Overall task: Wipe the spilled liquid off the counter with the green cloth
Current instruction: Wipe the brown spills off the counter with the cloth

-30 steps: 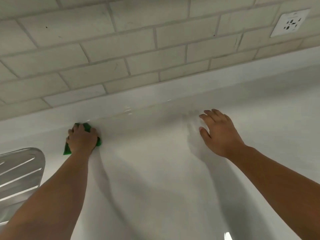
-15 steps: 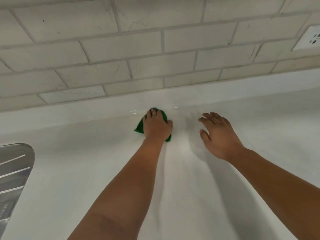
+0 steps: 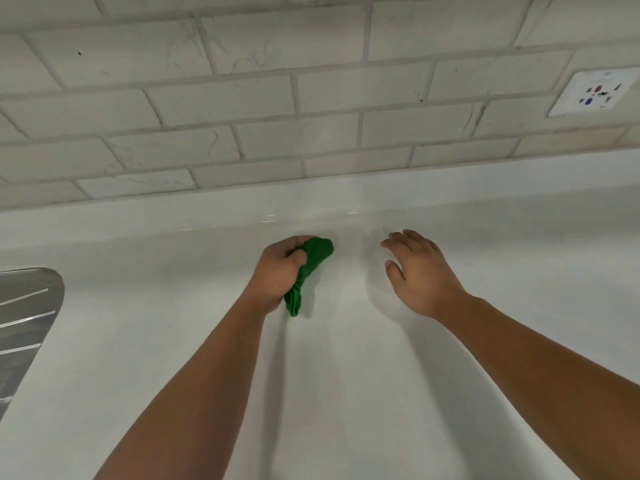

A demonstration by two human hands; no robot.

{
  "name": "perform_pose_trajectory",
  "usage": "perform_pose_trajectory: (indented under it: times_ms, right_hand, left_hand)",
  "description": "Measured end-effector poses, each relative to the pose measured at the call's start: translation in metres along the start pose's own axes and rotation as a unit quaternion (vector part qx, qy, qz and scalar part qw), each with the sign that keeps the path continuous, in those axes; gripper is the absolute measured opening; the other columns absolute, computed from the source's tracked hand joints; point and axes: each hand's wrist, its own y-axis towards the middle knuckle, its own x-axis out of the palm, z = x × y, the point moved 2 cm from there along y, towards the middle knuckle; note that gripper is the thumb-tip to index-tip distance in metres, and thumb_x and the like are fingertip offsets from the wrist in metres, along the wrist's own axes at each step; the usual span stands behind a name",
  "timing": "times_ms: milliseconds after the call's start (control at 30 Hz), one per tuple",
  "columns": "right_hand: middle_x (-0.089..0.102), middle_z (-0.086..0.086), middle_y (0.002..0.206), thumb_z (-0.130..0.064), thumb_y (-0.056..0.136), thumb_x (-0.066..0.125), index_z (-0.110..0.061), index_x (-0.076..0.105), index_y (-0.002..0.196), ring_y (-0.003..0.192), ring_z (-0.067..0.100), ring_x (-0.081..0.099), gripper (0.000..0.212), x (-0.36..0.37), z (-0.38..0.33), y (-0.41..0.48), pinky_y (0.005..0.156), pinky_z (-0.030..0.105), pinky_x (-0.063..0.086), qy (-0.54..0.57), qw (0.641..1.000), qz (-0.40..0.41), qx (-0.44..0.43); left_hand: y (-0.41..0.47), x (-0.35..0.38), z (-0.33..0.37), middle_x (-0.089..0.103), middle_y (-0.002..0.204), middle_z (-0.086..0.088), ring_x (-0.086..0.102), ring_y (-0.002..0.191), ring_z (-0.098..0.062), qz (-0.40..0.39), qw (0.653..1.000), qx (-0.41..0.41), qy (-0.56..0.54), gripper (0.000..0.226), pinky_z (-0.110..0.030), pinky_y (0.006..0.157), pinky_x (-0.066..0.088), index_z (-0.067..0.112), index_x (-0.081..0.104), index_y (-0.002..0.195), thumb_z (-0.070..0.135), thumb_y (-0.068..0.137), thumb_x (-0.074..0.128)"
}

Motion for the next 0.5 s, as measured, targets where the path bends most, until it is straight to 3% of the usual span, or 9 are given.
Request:
perform_pose_trajectory:
  times_ms: [100,200,300,367,433,500]
  right_hand:
    - [0.048,0.007,0.148,-0.033,0.091,0.032,-0.014,0.054,0.137,0.143,0.029,0.033,0.054,0.003,-0.014,0.001,0.117,0.046,0.026,0.021,1.000,-0.012,-0.014]
    - [0.049,0.006,0.147,-0.033,0.091,0.032,-0.015,0.054,0.138,0.143,0.028,0.033,0.054,0.009,-0.026,0.000,0.116,0.047,0.026,0.025,0.999,-0.026,-0.029]
    - [0.051,0.007,0.145,-0.032,0.091,0.034,-0.014,0.056,0.136,0.142,0.030,0.036,0.053,0.013,-0.034,0.002,0.115,0.048,0.029,0.030,0.998,-0.022,-0.044]
    - [0.051,0.007,0.145,-0.032,0.091,0.034,-0.014,0.056,0.136,0.142,0.030,0.036,0.052,0.015,-0.037,0.005,0.115,0.047,0.029,0.030,0.998,-0.021,-0.047]
    - [0.050,0.007,0.146,-0.033,0.092,0.034,-0.014,0.055,0.137,0.142,0.029,0.035,0.053,0.021,-0.042,0.010,0.116,0.047,0.027,0.030,0.998,-0.028,-0.052]
    - [0.050,0.007,0.147,-0.032,0.093,0.035,-0.015,0.054,0.137,0.143,0.029,0.034,0.052,0.027,-0.047,0.014,0.117,0.047,0.026,0.032,0.997,-0.033,-0.059]
  left_hand:
    - [-0.022,-0.062,-0.014,0.075,0.101,-0.008,0.071,0.095,-0.028,0.093,0.994,-0.050,-0.039,0.044,-0.041,0.085,0.059,0.015,0.073,0.111,-0.005,0.086,0.043]
    - [-0.039,-0.121,-0.033,0.070,0.108,-0.004,0.067,0.102,-0.029,0.223,0.968,-0.089,0.076,0.046,-0.038,0.085,0.056,0.019,0.067,0.121,0.001,0.086,0.044]
    - [-0.050,-0.164,-0.048,0.062,0.129,-0.007,0.057,0.119,-0.032,0.314,0.920,-0.121,0.204,0.049,-0.039,0.097,0.048,0.015,0.054,0.137,0.007,0.090,0.046]
    - [-0.049,-0.166,-0.053,0.058,0.136,-0.009,0.054,0.123,-0.033,0.319,0.898,-0.108,0.283,0.047,-0.041,0.102,0.043,0.014,0.047,0.142,0.018,0.096,0.048]
    - [-0.046,-0.151,-0.057,0.058,0.134,-0.011,0.053,0.121,-0.033,0.268,0.899,-0.060,0.342,0.048,-0.041,0.101,0.044,0.015,0.048,0.140,0.036,0.098,0.051]
    - [-0.043,-0.130,-0.069,0.050,0.144,-0.009,0.044,0.130,-0.031,0.203,0.874,-0.026,0.440,0.057,-0.042,0.107,0.039,0.017,0.046,0.143,0.048,0.095,0.053]
